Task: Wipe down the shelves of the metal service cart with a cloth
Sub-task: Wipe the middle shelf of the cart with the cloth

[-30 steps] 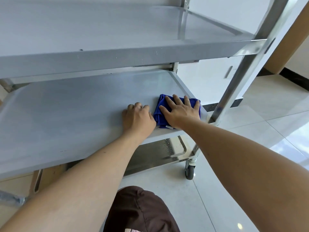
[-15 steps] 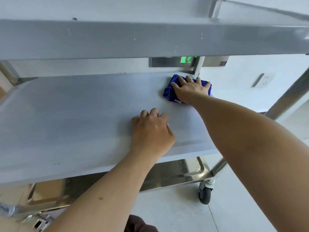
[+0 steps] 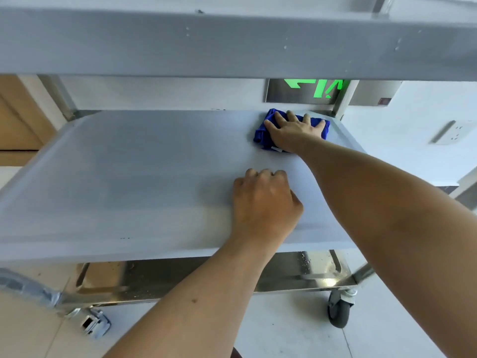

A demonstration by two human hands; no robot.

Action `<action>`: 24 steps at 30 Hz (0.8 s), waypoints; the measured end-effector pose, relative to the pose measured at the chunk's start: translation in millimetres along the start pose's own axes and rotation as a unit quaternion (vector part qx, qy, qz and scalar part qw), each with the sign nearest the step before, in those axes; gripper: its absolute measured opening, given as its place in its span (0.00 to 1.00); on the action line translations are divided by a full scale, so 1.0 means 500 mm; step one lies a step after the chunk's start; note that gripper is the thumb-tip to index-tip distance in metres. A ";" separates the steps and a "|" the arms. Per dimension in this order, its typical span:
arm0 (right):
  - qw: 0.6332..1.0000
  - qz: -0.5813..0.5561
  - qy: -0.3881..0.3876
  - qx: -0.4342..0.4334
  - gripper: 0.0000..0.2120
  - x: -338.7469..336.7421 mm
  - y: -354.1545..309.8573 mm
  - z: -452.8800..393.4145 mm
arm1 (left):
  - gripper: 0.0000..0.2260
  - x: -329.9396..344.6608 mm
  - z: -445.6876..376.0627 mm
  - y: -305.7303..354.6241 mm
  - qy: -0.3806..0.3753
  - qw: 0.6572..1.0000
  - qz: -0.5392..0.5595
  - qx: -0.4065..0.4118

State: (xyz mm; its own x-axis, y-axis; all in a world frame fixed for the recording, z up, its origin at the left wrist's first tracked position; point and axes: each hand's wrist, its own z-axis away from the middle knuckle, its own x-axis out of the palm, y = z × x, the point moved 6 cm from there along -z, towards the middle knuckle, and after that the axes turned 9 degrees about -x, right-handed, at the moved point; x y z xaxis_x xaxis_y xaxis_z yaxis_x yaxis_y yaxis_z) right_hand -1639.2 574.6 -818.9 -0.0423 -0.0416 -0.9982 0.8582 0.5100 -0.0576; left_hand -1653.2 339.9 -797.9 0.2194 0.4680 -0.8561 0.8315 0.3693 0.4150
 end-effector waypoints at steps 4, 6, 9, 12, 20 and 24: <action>0.997 0.010 0.000 -0.074 0.30 0.014 -0.161 0.006 | 0.06 -0.047 0.007 -0.055 0.056 0.992 0.081 -0.082; 0.994 0.022 -0.002 -0.110 0.29 0.021 -0.243 0.006 | 0.07 -0.079 0.016 -0.110 0.085 0.992 0.049 -0.080; 0.988 0.034 -0.004 -0.152 0.29 0.031 -0.356 0.004 | 0.10 -0.135 0.019 -0.245 0.086 0.989 -0.013 -0.116; 0.985 0.022 -0.002 -0.171 0.30 0.038 -0.460 -0.001 | 0.10 -0.211 0.024 -0.407 0.101 0.978 -0.063 -0.172; 0.981 0.008 -0.008 -0.195 0.31 0.050 -0.672 0.003 | 0.13 -0.291 0.080 -0.602 0.151 0.965 -0.052 -0.209; 0.972 0.021 -0.006 -0.232 0.30 0.056 -0.768 0.025 | 0.17 -0.289 0.079 -0.607 0.143 0.968 -0.039 -0.201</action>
State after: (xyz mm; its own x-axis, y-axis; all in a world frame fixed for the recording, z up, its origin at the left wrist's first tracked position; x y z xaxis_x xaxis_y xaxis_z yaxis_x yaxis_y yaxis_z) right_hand -1963.4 367.2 -824.4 -0.0031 -0.0214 -0.9998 0.5352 0.8445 -0.0198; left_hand -1916.9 128.4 -812.2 -0.0348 0.6079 -0.7932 0.5614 0.6685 0.4877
